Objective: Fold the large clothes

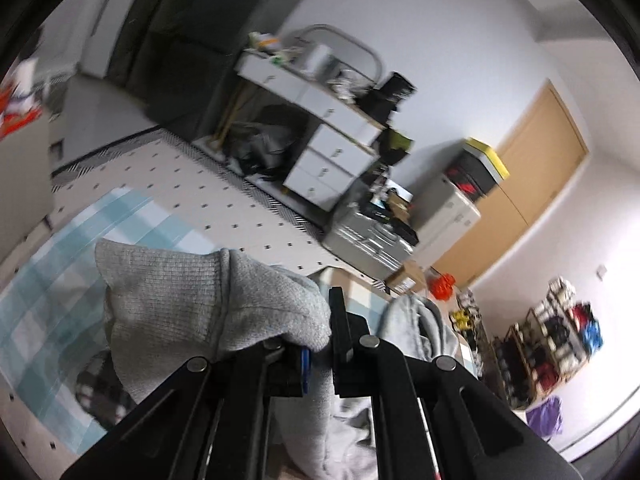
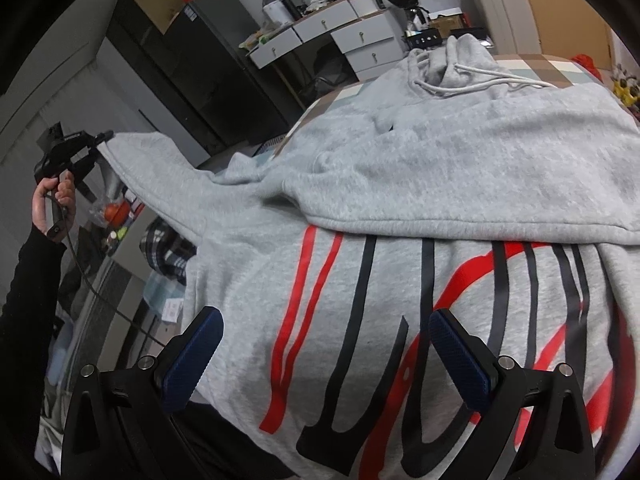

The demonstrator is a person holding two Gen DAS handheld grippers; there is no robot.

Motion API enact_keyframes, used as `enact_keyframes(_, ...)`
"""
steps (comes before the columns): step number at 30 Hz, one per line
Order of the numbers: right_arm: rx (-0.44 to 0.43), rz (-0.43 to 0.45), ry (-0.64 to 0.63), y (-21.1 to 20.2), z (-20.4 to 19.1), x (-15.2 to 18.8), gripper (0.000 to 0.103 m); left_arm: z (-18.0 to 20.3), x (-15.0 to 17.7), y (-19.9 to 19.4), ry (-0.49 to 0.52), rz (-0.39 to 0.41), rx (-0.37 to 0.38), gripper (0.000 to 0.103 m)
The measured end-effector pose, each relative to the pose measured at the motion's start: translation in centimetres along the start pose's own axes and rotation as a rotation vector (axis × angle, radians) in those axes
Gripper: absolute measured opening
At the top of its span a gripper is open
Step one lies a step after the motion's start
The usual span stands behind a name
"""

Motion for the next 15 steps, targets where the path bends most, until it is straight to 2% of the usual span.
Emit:
enact_keyframes(8,0.015,0.026,0.028,-1.2,0.8,0.0,0.103,9.4,4.1,1.9,0.198,-0.076,0.096,0.003)
enact_keyframes(11,0.045,0.034,0.084,-2.1,2.3,0.3,0.103,14.2,6.9,3.2,0.313,-0.125,0.121,0.003)
enact_keyframes(15,0.105,0.090,0.202,-4.5,5.6,0.8,0.103,18.5,11.0,5.6,0.415,-0.209,0.152,0.003)
Point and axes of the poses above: each gripper's, at about its wrist camera, not at the fingertips, and y roughly the way its jaws point, z to its right, x to its underside, the point moved 4 cm from there along y, roughly the way its jaws point, and after that the axes turned 15 degrees about -y, right-handed, at the moved point
